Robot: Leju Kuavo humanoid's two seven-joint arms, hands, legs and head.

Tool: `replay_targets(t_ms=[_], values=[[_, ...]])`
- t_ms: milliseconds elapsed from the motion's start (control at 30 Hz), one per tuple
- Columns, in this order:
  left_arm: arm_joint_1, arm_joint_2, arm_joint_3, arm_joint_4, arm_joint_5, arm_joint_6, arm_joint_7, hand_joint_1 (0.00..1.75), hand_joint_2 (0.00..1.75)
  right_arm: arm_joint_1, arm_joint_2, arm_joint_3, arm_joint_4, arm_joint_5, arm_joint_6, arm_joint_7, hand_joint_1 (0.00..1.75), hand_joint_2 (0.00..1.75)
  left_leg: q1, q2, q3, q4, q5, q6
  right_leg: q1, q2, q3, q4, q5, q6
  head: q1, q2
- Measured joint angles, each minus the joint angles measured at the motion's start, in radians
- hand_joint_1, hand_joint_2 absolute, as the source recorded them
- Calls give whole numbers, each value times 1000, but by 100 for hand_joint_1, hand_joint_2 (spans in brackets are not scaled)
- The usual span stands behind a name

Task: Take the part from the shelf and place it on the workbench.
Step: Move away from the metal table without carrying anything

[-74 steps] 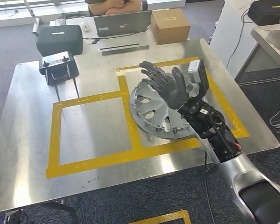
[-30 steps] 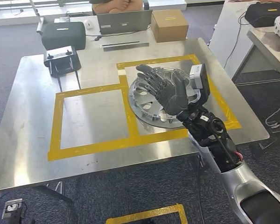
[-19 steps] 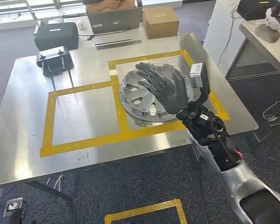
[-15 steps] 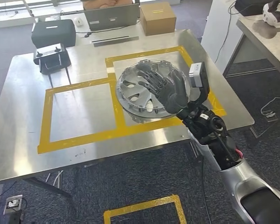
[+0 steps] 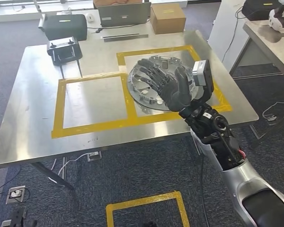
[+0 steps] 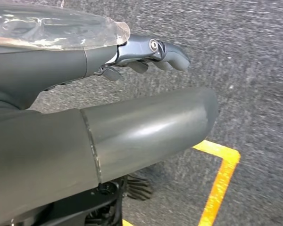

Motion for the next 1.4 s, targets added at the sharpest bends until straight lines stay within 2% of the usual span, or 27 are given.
replay_targets(t_ms=[33, 67, 100, 167, 233, 300, 333, 400, 467, 500, 533, 567, 600, 667, 700, 733, 833, 900, 967, 1000, 1033, 1067, 1100, 1167, 1233, 1333, 1400], values=[[0, 0, 0, 0, 1, 0, 2, 0, 0, -1, 1, 1, 6, 2, 0, -1, 0, 0, 0, -1, -9, 1, 6, -1, 0, 0, 11, 11, 3, 0, 1, 0], [1, 0, -1, 0, 3, 0, 4, 0, 0, -4, 3, 1, 11, 3, 2, -3, 0, 0, 0, -1, -17, 3, 12, -3, 0, 0, 41, -21, 23, -1, 2, 0], [1, 0, -1, 0, 5, 0, 4, 0, 0, -7, 5, 2, 14, 3, 3, -5, 0, 0, 0, -2, -23, 4, 16, -5, 0, 0, 86, -85, 51, -4, 3, 0], [2, 1, -1, 0, 13, 0, 4, 0, 0, -19, 9, 5, 22, 3, 10, -12, 0, 0, -2, -3, -34, 8, 24, -13, 2, 1, 177, -231, 83, -12, 5, 0], [3, 4, -1, 0, 21, 1, 1, 0, 0, -30, 13, 7, 32, 2, 18, -21, 0, 0, -5, -2, -40, 9, 35, -24, 7, 2, 212, -298, 87, -19, 3, 0], [8, 9, -1, 0, 28, 2, -3, 0, 0, -34, 17, 9, 43, -1, 25, -29, 0, 0, -7, -3, -46, 7, 46, -37, 6, 1, 207, -306, 97, -29, 1, 0], [10, 11, -1, 0, 31, 2, -4, 0, 0, -36, 19, 10, 49, -2, 28, -32, 0, 0, -6, -5, -52, 14, 38, -43, 4, -1, 202, -309, 104, -35, -1, 0], [14, 17, -1, 0, 36, 5, -6, 0, 0, -39, 24, 13, 60, -5, 33, -37, 0, 0, -5, -6, -88, 86, -23, -54, -2, -5, 187, -313, 120, -48, -10, 0], [17, 19, -1, 0, 38, 7, -6, 0, 0, -40, 28, 14, 70, -6, 37, -41, 0, 0, -1, -6, -145, 232, -110, -63, -2, -7, 166, -312, 134, -55, -18, 0], [20, 20, -1, 0, 39, 7, -7, 0, 0, -40, 29, 15, 75, -6, 39, -41, 0, 0, 1, -6, -164, 291, -135, -66, -1, -8, 155, -311, 141, -56, -19, 0], [22, 20, -1, 0, 40, 7, -7, 0, 0, -39, 31, 16, 81, -6, 41, -42, 0, 0, 2, -6, -167, 316, -138, -68, -1, -8, 145, -309, 147, -55, -19, 0], [24, 20, -1, 0, 41, 7, -7, 0, 0, -39, 32, 17, 85, -6, 43, -42, 0, 0, 3, -6, -148, 301, -122, -68, -1, -8, 136, -307, 152, -55, -19, 0], [25, 21, -1, 0, 42, 7, -7, 0, 0, -39, 33, 19, 89, -6, 45, -42, 0, 0, 3, -6, -112, 247, -95, -66, -1, -8, 129, -305, 155, -53, -19, 0], [24, 25, -1, 0, 43, 8, -7, 0, 0, -40, 33, 20, 95, -6, 48, -43, 0, 0, 2, -7, -19, 98, -48, -58, 1, -8, 119, -300, 161, -47, -20, 0], [23, 27, -1, 0, 43, 8, -7, 0, 0, -40, 33, 20, 98, -7, 49, -43, 0, 0, 0, -7, 12, 45, -36, -52, 2, -8, 116, -298, 165, -42, -19, 0], [23, 29, -1, 0, 42, 8, -7, 0, 0, -41, 33, 20, 101, -7, 49, -44, 0, 0, -3, -8, 28, 16, -33, -47, 3, -8, 113, -298, 169, -36, -18, 0], [22, 30, -1, 0, 36, 8, -7, 0, 0, -40, 33, 20, 108, -7, 48, -47, 0, 0, -3, -7, 26, 3, -23, -28, 3, -6, 106, -294, 170, -18, -16, 0], [19, 29, -1, 0, 34, 8, -5, 0, 0, -40, 33, 20, 112, -6, 46, -50, 0, 0, 2, -4, 20, -4, -12, -10, 2, -4, 81, -229, 115, -10, -12, 0], [17, 27, -1, 0, 34, 7, -3, 0, 0, -35, 33, 20, 117, -3, 43, -53, 0, 0, 2, -2, 8, -3, -2, 0, 0, -4, 34, -87, 27, -5, -7, 0], [17, 27, -1, 0, 34, 7, -2, 0, 0, -31, 33, 20, 119, -2, 42, -54, 0, 0, 1, -2, 1, -2, 2, 2, 0, -4, 15, -22, -3, -3, -5, 0], [18, 27, -1, 0, 34, 7, -1, 0, 0, -27, 33, 20, 122, 0, 41, -54, 0, 0, 1, -2, -6, 0, 6, 2, 0, -5, 10, 13, -13, -2, -4, 0], [18, 27, -1, 0, 34, 7, 0, 0, 0, -24, 33, 20, 124, 0, 41, -55, 0, 0, 1, -2, -12, 3, 9, 2, 0, -5, 23, 8, -4, -2, -4, 0], [18, 27, -1, 0, 34, 7, 1, 0, 0, -23, 33, 20, 126, 1, 41, -55, 0, 0, 1, -2, -18, 6, 12, 1, 0, -5, 56, -38, 21, -4, -2, 0], [18, 26, -1, 0, 34, 7, 1, 0, 0, -23, 33, 20, 127, 2, 41, -56, 0, 0, 0, -2, -28, 12, 17, -4, 2, -4, 149, -188, 75, -11, 0, 0], [17, 26, -1, 0, 35, 6, 2, 0, 0, -26, 33, 19, 128, 5, 41, -58, 0, 0, -2, -2, -36, 15, 25, -15, 7, -3, 200, -284, 94, -20, -1, 0], [19, 26, -1, 0, 38, 7, 3, 0, 0, -27, 34, 19, 132, 11, 44, -61, 0, 0, -1, -3, -44, 14, 38, -36, 8, -3, 194, -301, 106, -34, -1, 0], [20, 29, -1, 0, 39, 7, 3, 0, 0, -28, 37, 19, 134, 15, 46, -64, 0, 0, 0, -6, -66, 59, -6, -48, 2, -6, 182, -308, 124, -50, -7, 0]])
